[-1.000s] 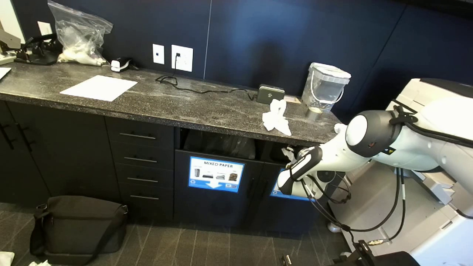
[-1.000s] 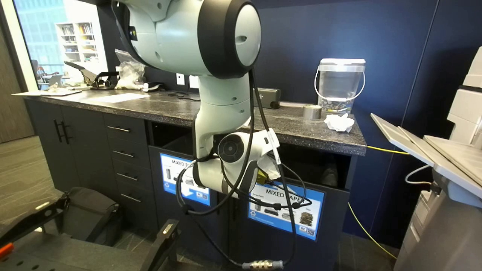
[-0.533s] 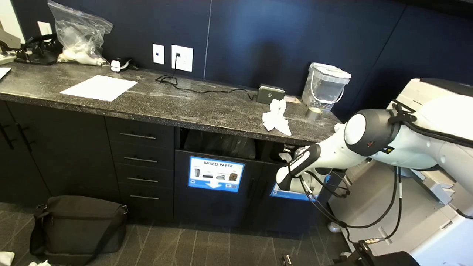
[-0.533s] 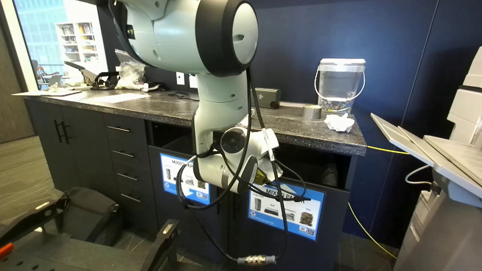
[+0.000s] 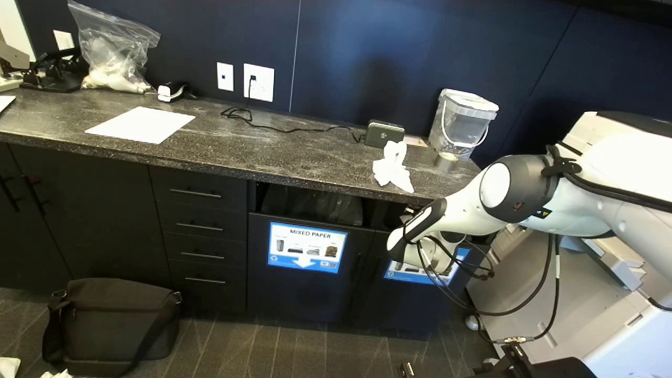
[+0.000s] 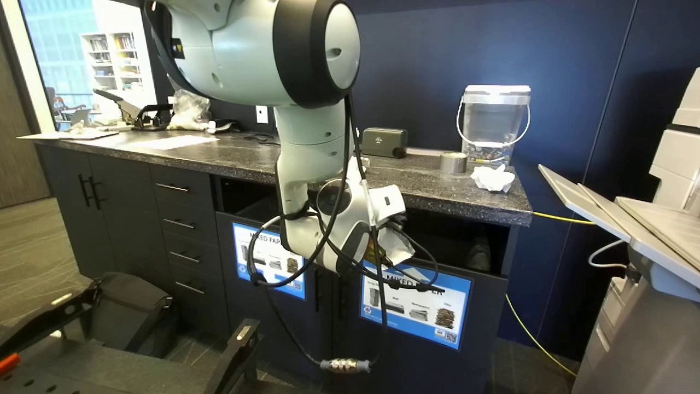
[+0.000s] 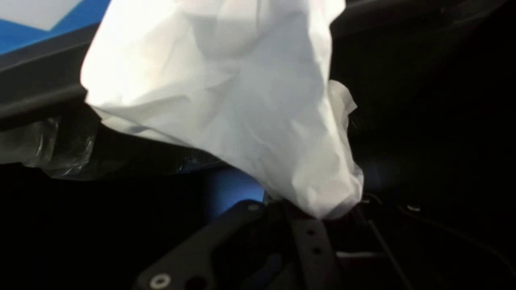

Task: Put the tissues inside the rubbish bin.

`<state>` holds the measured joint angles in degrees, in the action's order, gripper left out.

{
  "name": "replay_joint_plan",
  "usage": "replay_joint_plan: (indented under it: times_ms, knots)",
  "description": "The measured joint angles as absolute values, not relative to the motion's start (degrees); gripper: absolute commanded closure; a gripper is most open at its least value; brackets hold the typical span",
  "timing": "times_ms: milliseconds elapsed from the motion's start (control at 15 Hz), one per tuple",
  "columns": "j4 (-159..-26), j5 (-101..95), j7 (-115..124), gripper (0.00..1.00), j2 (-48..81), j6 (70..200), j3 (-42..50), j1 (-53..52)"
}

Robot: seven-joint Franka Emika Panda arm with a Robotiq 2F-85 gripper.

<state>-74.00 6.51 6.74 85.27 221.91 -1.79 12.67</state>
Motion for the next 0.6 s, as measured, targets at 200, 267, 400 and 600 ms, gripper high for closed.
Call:
replay_joint_plan:
  times_ms: [200, 267, 400, 600]
  knots:
    - [-73.7, 6.5, 6.7, 0.37, 85.3, 219.7, -1.7, 12.2]
    - [-73.5, 6.2, 6.6, 0.30, 85.3, 218.6, -1.7, 12.1]
    - [-73.1, 4.3, 6.7, 0.15, 85.2, 216.3, -1.7, 12.1]
    - [-72.5, 0.6, 6.8, 0.00, 85.2, 214.4, -1.8, 12.2]
